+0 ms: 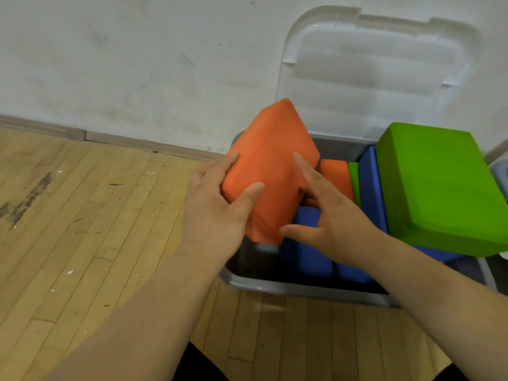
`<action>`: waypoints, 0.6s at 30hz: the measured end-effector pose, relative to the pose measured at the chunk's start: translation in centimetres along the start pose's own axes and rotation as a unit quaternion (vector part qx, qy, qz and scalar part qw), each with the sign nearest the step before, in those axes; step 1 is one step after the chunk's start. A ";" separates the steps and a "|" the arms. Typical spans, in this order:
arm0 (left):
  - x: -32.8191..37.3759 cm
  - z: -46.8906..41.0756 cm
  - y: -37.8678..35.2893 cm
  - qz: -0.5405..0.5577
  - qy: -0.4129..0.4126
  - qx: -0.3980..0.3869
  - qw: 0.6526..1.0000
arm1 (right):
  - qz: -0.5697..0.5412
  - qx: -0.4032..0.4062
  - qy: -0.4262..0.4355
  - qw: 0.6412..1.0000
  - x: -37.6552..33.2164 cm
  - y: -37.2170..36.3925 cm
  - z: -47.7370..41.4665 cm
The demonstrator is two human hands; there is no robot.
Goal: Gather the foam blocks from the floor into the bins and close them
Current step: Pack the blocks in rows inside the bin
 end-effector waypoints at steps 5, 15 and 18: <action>1.0 0.5 -1.4 0.049 0.018 -0.043 0.998 | -0.052 -0.024 -0.017 0.998 0.6 -0.9 0.2; -1.1 0.2 -2.2 0.120 0.090 -0.203 0.968 | -0.152 0.001 -0.039 0.988 2.0 -1.6 0.1; -2.7 0.3 -3.2 0.077 0.113 -0.214 0.967 | -0.119 0.005 -0.063 0.991 3.3 -1.6 -0.1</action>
Point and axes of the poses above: each hand's wrist, its own z-axis away from the middle knuckle, its own y-axis out of the back of the hand, x = y × z, the point moved 3 cm from there along -z, towards the middle knuckle, and after that the axes turned 9 degrees about z, right-handed, at the moved point
